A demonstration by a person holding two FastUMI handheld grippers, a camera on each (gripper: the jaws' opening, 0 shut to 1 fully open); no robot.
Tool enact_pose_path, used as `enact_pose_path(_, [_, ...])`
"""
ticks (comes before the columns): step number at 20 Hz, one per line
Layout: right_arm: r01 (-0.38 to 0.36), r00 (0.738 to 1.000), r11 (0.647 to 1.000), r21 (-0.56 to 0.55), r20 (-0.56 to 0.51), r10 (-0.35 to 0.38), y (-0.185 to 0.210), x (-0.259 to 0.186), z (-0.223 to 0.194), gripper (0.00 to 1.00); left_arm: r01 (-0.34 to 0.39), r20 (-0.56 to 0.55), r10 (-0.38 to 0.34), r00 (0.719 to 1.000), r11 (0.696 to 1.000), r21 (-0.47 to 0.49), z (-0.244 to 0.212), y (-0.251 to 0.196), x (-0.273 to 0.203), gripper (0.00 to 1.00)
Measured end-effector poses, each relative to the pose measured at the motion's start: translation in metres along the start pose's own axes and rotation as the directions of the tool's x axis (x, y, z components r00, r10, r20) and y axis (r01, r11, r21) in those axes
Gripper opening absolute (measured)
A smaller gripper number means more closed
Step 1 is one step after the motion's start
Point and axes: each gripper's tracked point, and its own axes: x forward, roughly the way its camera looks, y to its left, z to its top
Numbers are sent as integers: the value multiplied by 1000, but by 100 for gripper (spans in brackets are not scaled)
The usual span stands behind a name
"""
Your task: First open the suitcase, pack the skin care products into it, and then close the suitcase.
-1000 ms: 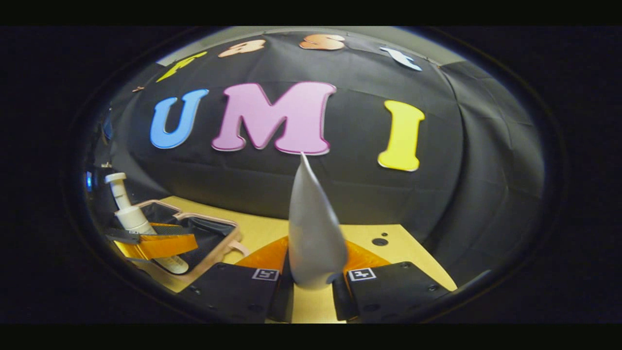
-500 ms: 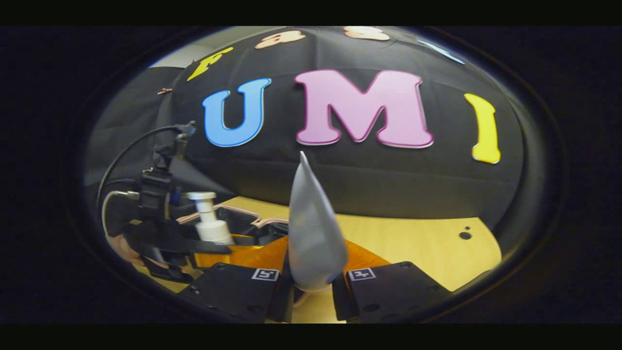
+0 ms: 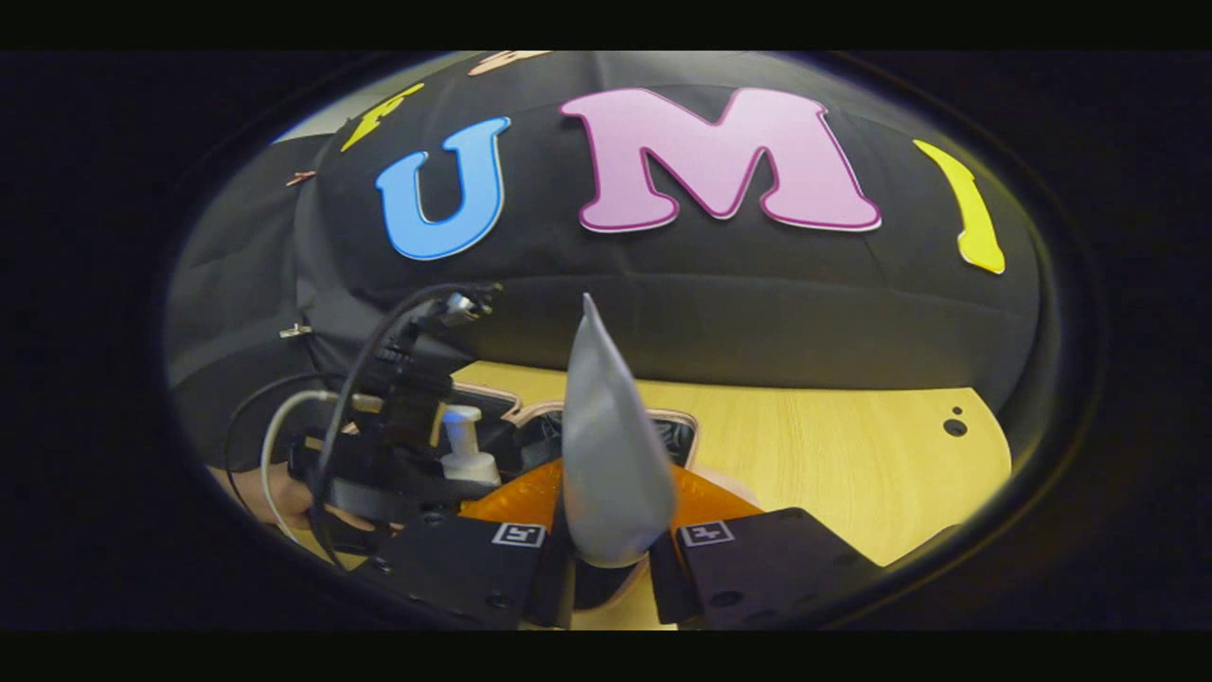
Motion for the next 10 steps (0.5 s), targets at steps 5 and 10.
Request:
enact_pose_path(5, [11, 997, 1000, 24, -79, -9, -1, 5, -13, 36, 1, 69, 4, 998, 998, -63, 17, 7, -18, 75])
enact_pose_path(10, [14, 986, 1000, 5, -169, -13, 23, 26, -31, 36, -3, 223, 30, 974, 993, -121, 34, 31, -93, 81])
